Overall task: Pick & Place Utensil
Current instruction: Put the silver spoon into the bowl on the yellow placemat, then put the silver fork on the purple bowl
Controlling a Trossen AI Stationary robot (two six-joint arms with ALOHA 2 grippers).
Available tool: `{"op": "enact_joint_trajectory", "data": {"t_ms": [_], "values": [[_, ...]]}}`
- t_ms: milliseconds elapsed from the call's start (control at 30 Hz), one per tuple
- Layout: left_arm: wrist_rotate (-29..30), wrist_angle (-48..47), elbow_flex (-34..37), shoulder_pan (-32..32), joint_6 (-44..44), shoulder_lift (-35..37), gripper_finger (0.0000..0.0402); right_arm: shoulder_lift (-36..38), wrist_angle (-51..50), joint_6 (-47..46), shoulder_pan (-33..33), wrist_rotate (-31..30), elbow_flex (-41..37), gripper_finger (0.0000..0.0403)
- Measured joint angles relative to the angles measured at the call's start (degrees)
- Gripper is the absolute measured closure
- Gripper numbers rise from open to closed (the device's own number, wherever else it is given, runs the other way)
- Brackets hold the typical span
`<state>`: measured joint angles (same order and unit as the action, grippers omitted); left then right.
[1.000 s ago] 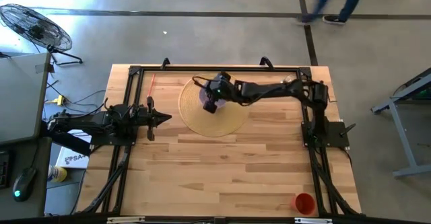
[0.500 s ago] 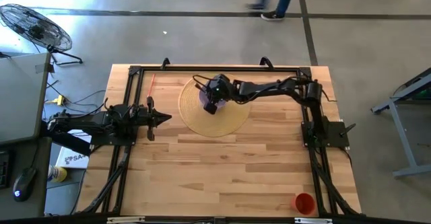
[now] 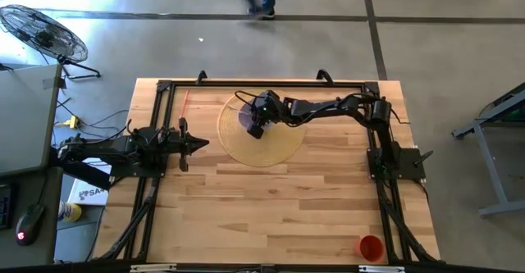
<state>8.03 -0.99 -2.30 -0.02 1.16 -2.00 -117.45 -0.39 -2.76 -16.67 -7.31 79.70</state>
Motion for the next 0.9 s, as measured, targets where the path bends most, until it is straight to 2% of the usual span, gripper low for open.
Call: {"op": "enact_joint_trajectory", "data": {"t_ms": [533, 733, 900], "values": [[0.0, 0.0, 0.0, 0.0, 0.0, 0.0, 0.0401, 0.7, -2.0, 0.0, 0.0, -0.3, 0.0, 0.032], [0.0, 0.0, 0.0, 0.0, 0.0, 0.0, 0.0401, 8.0, -12.7, 1.6, -0.2, -2.6, 0.0, 0.032], [0.0, 0.0, 0.0, 0.0, 0.0, 0.0, 0.0401, 15.5, -27.1, 1.7, -1.4, -10.1, 0.0, 0.032]]}}
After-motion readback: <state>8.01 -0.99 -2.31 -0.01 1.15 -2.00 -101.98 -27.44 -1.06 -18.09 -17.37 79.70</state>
